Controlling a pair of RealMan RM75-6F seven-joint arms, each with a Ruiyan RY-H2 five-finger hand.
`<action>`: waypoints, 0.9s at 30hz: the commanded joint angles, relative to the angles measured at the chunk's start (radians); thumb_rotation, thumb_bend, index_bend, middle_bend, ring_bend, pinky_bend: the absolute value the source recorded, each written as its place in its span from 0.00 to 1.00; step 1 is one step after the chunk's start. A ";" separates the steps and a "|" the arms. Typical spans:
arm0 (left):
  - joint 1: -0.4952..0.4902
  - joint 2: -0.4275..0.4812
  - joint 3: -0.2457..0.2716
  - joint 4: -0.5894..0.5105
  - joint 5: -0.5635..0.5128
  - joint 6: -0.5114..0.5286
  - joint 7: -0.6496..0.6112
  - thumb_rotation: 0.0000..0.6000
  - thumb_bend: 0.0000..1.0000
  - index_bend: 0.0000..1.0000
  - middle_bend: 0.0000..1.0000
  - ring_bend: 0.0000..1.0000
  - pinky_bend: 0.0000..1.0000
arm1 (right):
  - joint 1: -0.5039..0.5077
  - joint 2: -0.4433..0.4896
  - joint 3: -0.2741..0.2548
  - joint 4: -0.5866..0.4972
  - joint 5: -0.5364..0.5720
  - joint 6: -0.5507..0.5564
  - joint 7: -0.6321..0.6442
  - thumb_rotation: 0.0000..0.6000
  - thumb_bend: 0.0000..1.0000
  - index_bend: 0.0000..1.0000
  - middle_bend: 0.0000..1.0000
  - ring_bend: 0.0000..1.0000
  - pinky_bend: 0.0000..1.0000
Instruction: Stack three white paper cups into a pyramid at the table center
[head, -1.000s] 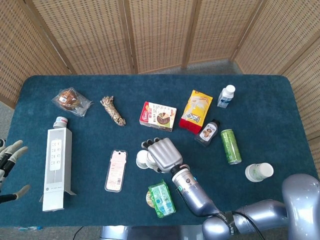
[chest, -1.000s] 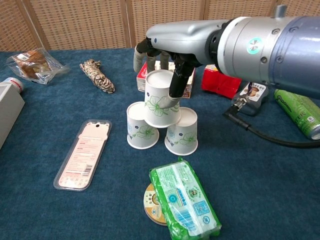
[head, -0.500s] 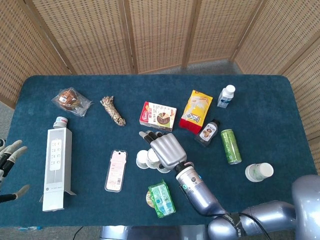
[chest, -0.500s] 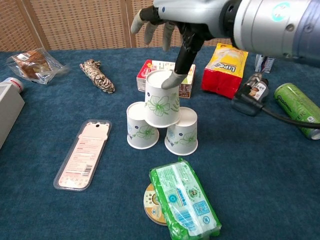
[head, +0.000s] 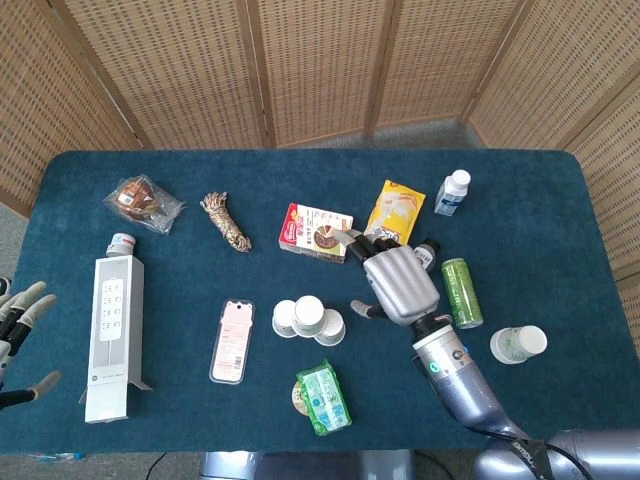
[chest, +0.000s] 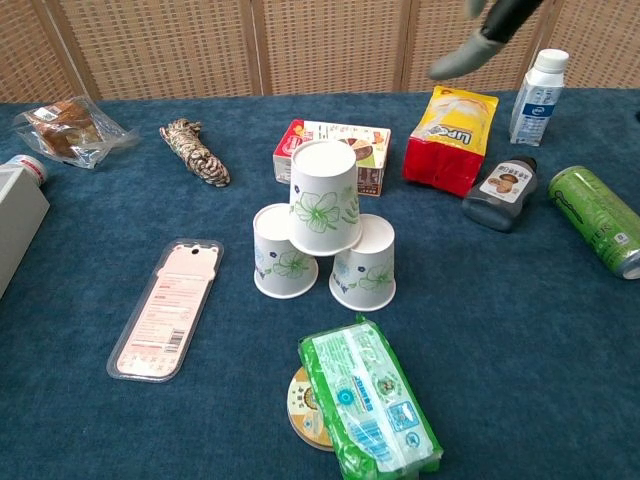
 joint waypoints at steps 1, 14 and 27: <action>0.001 -0.004 0.000 -0.003 0.000 -0.001 0.010 1.00 0.28 0.00 0.00 0.00 0.00 | -0.088 0.076 -0.033 0.057 -0.106 0.023 0.120 1.00 0.11 0.12 0.19 0.18 0.28; 0.005 -0.026 -0.002 -0.014 -0.003 -0.002 0.075 1.00 0.28 0.00 0.00 0.00 0.00 | -0.303 0.118 -0.153 0.328 -0.355 0.114 0.404 1.00 0.05 0.10 0.09 0.04 0.07; 0.012 -0.073 -0.018 0.018 -0.002 0.027 0.121 1.00 0.28 0.00 0.00 0.00 0.00 | -0.470 0.115 -0.176 0.474 -0.365 0.185 0.567 1.00 0.04 0.09 0.01 0.00 0.00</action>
